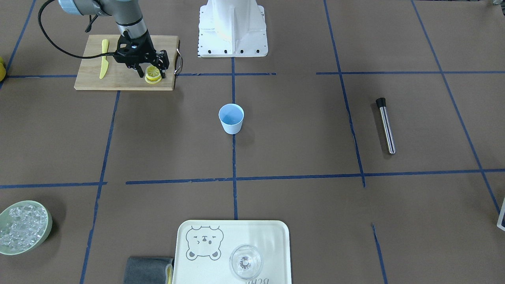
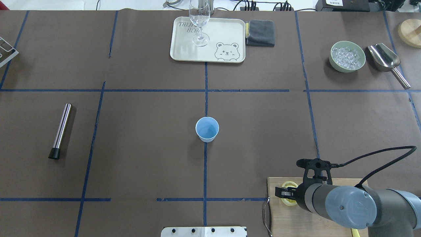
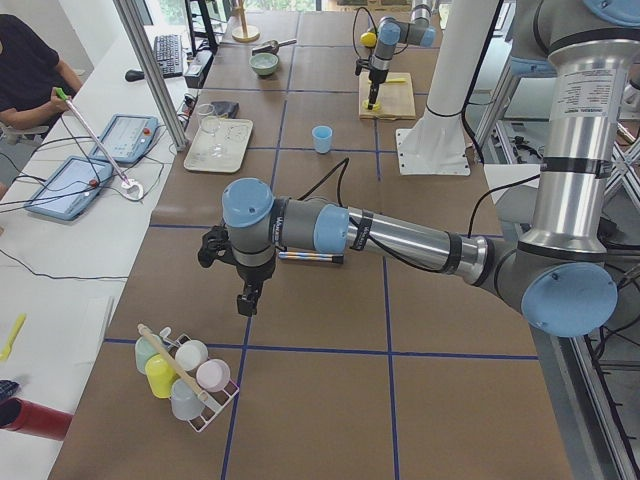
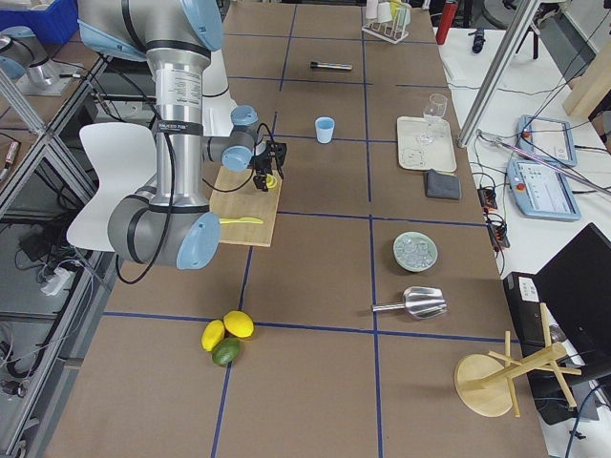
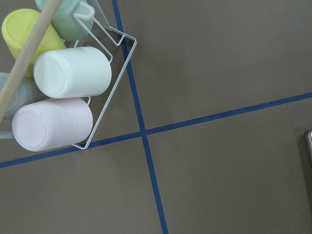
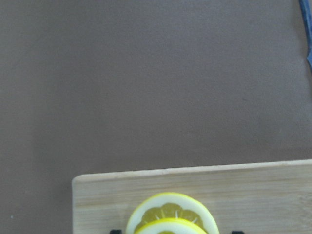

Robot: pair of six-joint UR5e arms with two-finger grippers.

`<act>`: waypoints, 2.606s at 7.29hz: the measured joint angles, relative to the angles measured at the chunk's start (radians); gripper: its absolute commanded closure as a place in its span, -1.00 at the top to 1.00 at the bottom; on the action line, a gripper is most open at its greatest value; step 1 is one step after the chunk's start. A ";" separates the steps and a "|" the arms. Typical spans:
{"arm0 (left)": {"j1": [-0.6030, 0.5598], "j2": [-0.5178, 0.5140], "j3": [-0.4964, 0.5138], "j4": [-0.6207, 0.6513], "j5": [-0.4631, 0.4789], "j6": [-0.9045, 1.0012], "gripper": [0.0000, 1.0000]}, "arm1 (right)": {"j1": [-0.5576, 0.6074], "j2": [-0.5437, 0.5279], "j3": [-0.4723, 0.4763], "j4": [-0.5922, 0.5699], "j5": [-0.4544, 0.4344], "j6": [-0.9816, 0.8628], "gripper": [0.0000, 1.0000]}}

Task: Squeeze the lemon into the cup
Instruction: 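Lower the right gripper and close it on the lemon slice, then lift the lemon slice with the right gripper and carry it over the blue cup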

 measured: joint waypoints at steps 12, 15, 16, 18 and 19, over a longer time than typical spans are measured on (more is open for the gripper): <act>0.000 -0.006 0.000 0.001 0.001 -0.001 1.00 | 0.013 -0.017 0.048 -0.002 0.008 0.000 0.31; -0.001 -0.006 -0.002 0.001 -0.001 -0.002 1.00 | 0.043 -0.017 0.067 -0.011 0.027 0.000 0.32; -0.001 -0.006 -0.002 0.001 -0.001 -0.002 1.00 | 0.062 -0.016 0.070 -0.013 0.042 0.000 0.32; -0.002 -0.006 -0.002 0.001 -0.002 -0.002 1.00 | 0.110 -0.010 0.075 -0.021 0.086 -0.003 0.32; -0.002 -0.006 -0.002 0.001 -0.002 -0.002 1.00 | 0.145 0.001 0.085 -0.046 0.118 -0.006 0.33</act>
